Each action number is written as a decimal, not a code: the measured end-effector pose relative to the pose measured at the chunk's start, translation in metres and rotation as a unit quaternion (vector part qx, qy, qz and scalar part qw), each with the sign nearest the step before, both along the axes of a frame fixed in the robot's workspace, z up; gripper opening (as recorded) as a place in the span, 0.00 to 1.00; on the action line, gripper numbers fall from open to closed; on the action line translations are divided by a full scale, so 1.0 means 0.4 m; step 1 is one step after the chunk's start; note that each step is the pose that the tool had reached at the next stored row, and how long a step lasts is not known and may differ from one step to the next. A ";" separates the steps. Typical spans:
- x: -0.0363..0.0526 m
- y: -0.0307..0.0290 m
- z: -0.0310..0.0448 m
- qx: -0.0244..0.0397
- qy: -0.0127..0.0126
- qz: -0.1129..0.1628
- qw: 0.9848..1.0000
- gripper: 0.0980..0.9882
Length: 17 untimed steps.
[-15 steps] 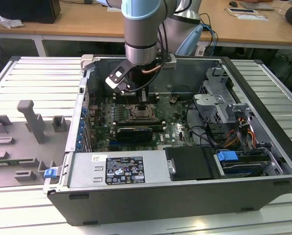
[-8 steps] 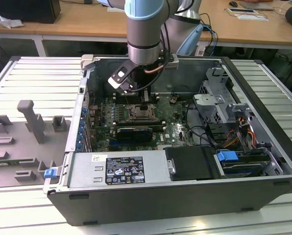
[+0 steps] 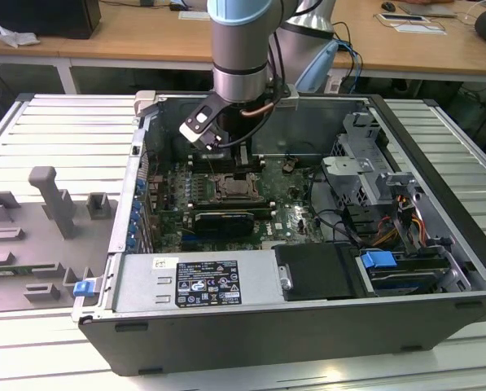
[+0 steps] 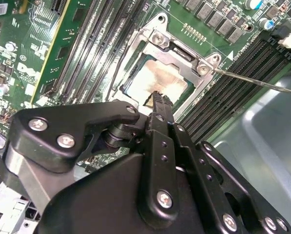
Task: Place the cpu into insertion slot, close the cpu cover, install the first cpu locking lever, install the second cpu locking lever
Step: 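Install the first cpu locking lever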
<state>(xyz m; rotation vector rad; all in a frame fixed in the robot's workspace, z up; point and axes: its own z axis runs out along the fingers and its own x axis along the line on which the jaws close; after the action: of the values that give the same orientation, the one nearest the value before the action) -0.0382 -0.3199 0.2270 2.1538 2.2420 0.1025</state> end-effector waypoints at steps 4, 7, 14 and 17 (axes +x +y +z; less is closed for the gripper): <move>0.000 0.000 0.009 0.000 0.000 0.000 1.000 0.01; 0.000 0.000 0.015 0.000 0.000 0.000 1.000 0.01; 0.000 0.000 0.062 -0.002 0.000 0.000 1.000 0.01; 0.000 0.000 0.088 -0.004 0.000 0.000 1.000 0.01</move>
<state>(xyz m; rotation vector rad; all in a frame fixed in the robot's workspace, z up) -0.0382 -0.3198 0.2622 2.1504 2.2384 0.0939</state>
